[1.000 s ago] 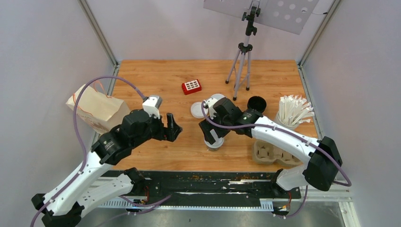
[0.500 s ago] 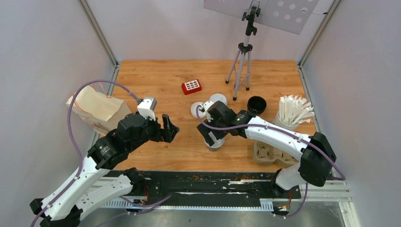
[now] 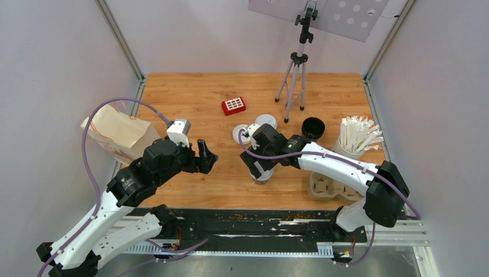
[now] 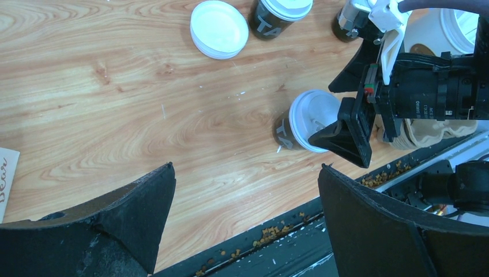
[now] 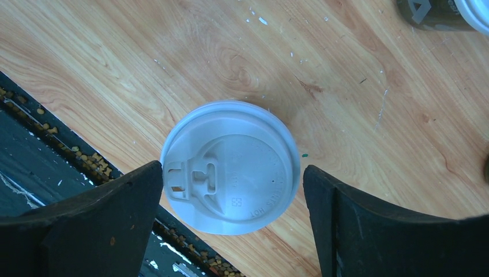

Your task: Pack the takeout coffee

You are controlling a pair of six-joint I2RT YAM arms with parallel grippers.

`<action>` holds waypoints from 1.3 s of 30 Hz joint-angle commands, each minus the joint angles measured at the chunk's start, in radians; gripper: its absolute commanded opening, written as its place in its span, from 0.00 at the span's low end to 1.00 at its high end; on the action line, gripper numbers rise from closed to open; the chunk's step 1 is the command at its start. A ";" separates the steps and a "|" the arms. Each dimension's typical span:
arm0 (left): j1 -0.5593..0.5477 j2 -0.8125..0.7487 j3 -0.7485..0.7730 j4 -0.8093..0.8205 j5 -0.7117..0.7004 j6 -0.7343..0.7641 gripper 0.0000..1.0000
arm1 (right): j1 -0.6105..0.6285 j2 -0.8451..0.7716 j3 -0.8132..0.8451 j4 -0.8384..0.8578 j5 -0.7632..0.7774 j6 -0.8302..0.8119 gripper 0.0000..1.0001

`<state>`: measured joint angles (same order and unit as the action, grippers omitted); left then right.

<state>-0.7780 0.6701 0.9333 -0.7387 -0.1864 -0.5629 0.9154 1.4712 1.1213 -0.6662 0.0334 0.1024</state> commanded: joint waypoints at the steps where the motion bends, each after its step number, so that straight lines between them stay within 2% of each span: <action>1: 0.002 -0.005 -0.004 0.012 -0.020 -0.005 1.00 | 0.007 0.003 0.024 0.009 0.004 -0.001 0.91; 12: 0.002 -0.009 -0.004 0.008 -0.034 -0.009 1.00 | 0.009 -0.006 0.021 -0.002 0.030 -0.002 0.81; 20: 0.002 -0.018 -0.004 0.001 -0.047 -0.005 1.00 | -0.009 -0.017 0.021 -0.019 0.075 -0.019 0.80; 27: 0.002 -0.028 -0.004 -0.006 -0.059 -0.007 1.00 | -0.123 -0.027 0.010 -0.006 0.045 -0.043 0.79; 39: 0.002 -0.003 0.024 -0.027 -0.070 0.013 1.00 | -0.426 0.024 0.081 0.039 -0.069 -0.074 0.79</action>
<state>-0.7780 0.6525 0.9298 -0.7525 -0.2276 -0.5617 0.5613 1.4727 1.1435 -0.6689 0.0181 0.0532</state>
